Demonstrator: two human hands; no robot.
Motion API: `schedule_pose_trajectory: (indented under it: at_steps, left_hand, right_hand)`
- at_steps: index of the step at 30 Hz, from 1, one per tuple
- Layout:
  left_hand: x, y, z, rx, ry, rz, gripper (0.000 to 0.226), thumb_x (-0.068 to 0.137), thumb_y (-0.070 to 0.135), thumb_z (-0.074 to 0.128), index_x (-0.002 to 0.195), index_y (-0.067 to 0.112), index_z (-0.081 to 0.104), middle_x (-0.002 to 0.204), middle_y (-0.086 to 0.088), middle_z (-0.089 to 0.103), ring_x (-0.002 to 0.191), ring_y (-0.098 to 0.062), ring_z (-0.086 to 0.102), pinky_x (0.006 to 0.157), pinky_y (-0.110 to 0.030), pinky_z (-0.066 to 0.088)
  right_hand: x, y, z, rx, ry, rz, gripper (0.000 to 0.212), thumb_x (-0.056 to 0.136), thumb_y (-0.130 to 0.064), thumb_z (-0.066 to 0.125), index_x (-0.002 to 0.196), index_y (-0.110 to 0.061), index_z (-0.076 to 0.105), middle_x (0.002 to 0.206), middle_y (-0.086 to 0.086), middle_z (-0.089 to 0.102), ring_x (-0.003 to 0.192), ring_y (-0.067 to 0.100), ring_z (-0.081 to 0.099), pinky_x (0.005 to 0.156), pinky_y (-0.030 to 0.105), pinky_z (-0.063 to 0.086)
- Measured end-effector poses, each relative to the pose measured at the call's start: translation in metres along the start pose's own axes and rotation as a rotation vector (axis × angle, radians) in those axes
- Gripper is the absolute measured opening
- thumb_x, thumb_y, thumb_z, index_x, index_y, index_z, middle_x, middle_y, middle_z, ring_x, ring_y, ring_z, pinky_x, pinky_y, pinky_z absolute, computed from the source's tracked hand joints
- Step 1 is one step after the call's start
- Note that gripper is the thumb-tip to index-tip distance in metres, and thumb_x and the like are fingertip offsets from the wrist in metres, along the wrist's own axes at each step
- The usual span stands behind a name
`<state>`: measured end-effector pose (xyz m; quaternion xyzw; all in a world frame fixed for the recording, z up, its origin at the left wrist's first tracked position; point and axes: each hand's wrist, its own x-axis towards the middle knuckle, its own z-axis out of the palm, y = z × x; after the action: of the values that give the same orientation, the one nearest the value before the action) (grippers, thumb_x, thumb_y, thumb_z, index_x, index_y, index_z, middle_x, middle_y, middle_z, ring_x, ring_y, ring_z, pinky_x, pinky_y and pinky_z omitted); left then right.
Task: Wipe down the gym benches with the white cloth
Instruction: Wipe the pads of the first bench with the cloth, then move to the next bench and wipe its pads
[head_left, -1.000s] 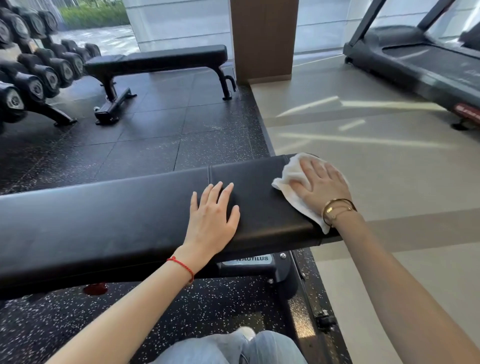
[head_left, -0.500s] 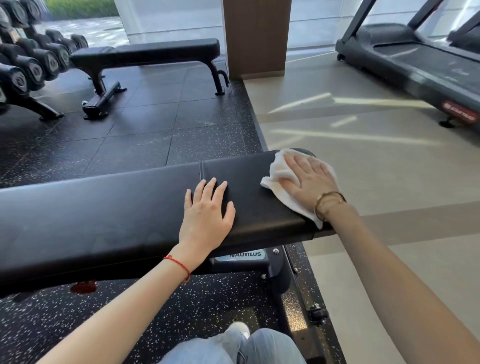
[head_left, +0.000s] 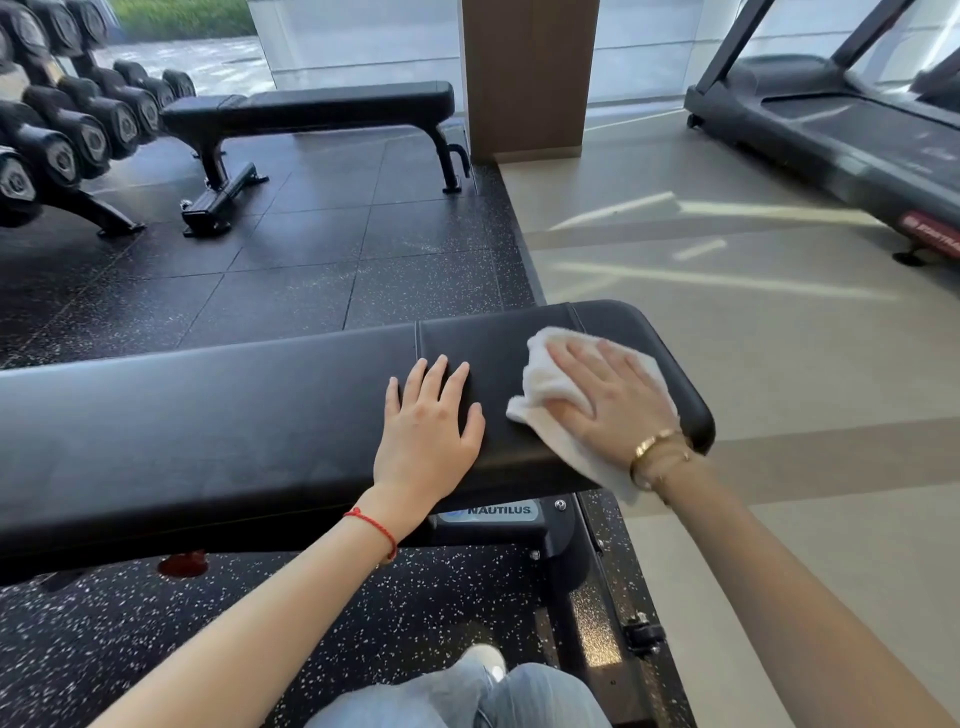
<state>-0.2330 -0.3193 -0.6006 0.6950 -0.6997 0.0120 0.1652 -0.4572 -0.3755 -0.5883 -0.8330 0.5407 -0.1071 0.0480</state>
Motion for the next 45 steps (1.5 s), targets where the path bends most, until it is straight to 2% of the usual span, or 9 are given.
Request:
schedule_pose_trajectory:
  at_steps: [4,8,13,17,22,26,35,42,45]
  left_hand:
    - [0.0,-0.002,0.001,-0.014,-0.005,-0.005,0.072,0.089,0.052,0.012,0.15,0.022,0.036,0.157,-0.006,0.034,0.148,-0.025,0.022,0.121,-0.051,0.015]
    - [0.002,-0.004,-0.002,-0.077,-0.013,-0.005,0.071,0.087,0.055,0.017,0.148,0.024,0.04,0.156,-0.002,0.036,0.148,-0.021,0.024,0.122,-0.048,0.014]
    - [0.022,-0.018,-0.029,-0.147,0.019,0.0,0.055,0.088,0.047,0.034,0.129,0.022,0.06,0.136,0.004,0.058,0.131,-0.015,0.047,0.119,-0.044,0.024]
    - [0.045,-0.025,-0.072,-0.167,0.018,0.028,0.04,0.089,0.038,0.043,0.116,0.019,0.067,0.12,0.004,0.066,0.116,-0.015,0.059,0.109,-0.037,0.037]
    - [0.074,-0.017,-0.149,-0.164,-0.038,0.037,0.027,0.09,0.027,0.054,0.112,0.017,0.067,0.11,0.004,0.069,0.106,-0.016,0.063,0.097,-0.033,0.045]
    - [0.1,-0.004,-0.231,-0.165,-0.099,0.02,0.023,0.089,0.02,0.062,0.112,0.018,0.066,0.111,0.004,0.068,0.106,-0.016,0.063,0.096,-0.033,0.046]
    - [0.154,0.042,-0.426,-0.259,-0.178,-0.074,0.03,0.09,0.016,0.064,0.12,0.019,0.065,0.116,0.005,0.067,0.108,-0.015,0.061,0.101,-0.033,0.042]
    - [0.183,0.08,-0.477,-0.292,-0.182,-0.097,0.028,0.092,0.016,0.061,0.119,0.02,0.065,0.115,0.007,0.067,0.106,-0.015,0.062,0.099,-0.033,0.042]
    - [0.198,0.103,-0.478,-0.284,-0.162,-0.095,0.027,0.092,0.016,0.062,0.119,0.02,0.065,0.114,0.006,0.067,0.103,-0.016,0.063,0.097,-0.034,0.043]
  right_hand:
    - [0.054,0.004,0.005,0.004,-0.032,0.066,0.085,0.075,-0.071,0.008,0.154,-0.04,0.007,0.163,-0.01,0.012,0.15,0.022,0.01,0.121,0.041,0.005]
    - [0.062,0.01,0.009,0.082,0.004,-0.009,0.079,0.08,-0.066,0.019,0.154,-0.036,0.02,0.159,-0.007,0.027,0.148,0.022,0.018,0.12,0.04,0.008]
    - [0.043,0.009,0.009,0.265,0.209,-0.136,0.053,0.091,-0.027,0.066,0.141,-0.02,0.05,0.135,0.004,0.057,0.132,0.023,0.046,0.116,0.041,0.028]
    - [0.029,0.002,-0.026,0.402,0.146,-0.083,0.045,0.088,-0.017,0.064,0.132,-0.015,0.057,0.128,0.005,0.061,0.119,0.018,0.055,0.109,0.015,0.028]
    - [0.031,-0.009,-0.112,0.452,0.005,0.07,0.05,0.087,-0.01,0.064,0.135,-0.016,0.055,0.122,0.006,0.065,0.108,0.019,0.059,0.094,0.011,0.032]
    - [0.039,-0.029,-0.216,0.462,-0.035,0.138,0.049,0.087,-0.033,0.051,0.134,-0.019,0.055,0.116,0.005,0.067,0.095,0.022,0.062,0.082,0.009,0.031]
    - [0.063,-0.067,-0.439,0.548,-0.009,0.291,0.052,0.086,-0.048,0.043,0.124,-0.02,0.062,0.11,0.0,0.068,0.095,0.018,0.063,0.079,0.012,0.038]
    - [0.08,-0.04,-0.516,0.538,0.049,0.314,0.05,0.085,-0.048,0.043,0.122,-0.021,0.063,0.104,-0.005,0.066,0.087,0.005,0.054,0.076,0.0,0.033]
    - [0.087,-0.012,-0.529,0.522,0.063,0.321,0.04,0.088,-0.039,0.051,0.121,-0.021,0.063,0.105,-0.001,0.068,0.088,0.01,0.058,0.073,0.006,0.034]
